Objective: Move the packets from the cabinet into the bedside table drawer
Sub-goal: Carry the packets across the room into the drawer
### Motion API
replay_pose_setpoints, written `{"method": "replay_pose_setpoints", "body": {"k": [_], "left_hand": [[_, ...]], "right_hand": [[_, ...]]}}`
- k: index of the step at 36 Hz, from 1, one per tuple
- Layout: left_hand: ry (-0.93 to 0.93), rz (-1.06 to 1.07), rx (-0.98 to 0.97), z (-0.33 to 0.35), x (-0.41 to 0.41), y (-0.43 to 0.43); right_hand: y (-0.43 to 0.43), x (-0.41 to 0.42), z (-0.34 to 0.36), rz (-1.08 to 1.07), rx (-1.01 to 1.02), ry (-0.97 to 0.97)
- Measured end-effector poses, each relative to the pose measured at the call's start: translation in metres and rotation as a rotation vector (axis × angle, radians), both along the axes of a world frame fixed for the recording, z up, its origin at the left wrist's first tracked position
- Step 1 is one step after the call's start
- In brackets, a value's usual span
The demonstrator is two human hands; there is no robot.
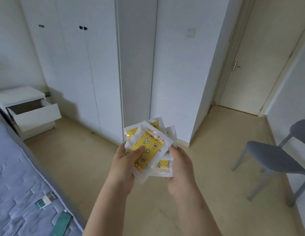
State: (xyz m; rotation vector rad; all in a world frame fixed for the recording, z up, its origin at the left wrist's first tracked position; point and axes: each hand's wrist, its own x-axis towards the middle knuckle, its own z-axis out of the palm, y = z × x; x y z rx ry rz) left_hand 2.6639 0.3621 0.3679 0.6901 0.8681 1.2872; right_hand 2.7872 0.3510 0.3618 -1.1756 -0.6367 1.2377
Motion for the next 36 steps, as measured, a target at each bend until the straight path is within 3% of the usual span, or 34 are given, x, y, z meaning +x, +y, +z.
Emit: {"method": "replay_pose_setpoints", "body": {"k": [13, 24, 29, 36], "left_hand": [[0.029, 0.073, 0.006, 0.009, -0.066, 0.279], [0.042, 0.337, -0.100, -0.006, -0.155, 0.448], [0.175, 0.388, -0.053, -0.005, -0.185, 0.540], [0.182, 0.666, -0.108, -0.001, -0.243, 0.631]], "right_hand": [[0.295, -0.063, 0.013, 0.152, -0.047, 0.111], [0.495, -0.151, 0.003, 0.372, -0.070, 0.085], [0.596, -0.180, 0.007, 0.491, -0.050, 0.003], [0.702, -0.250, 0.012, 0.671, -0.067, -0.047]]}}
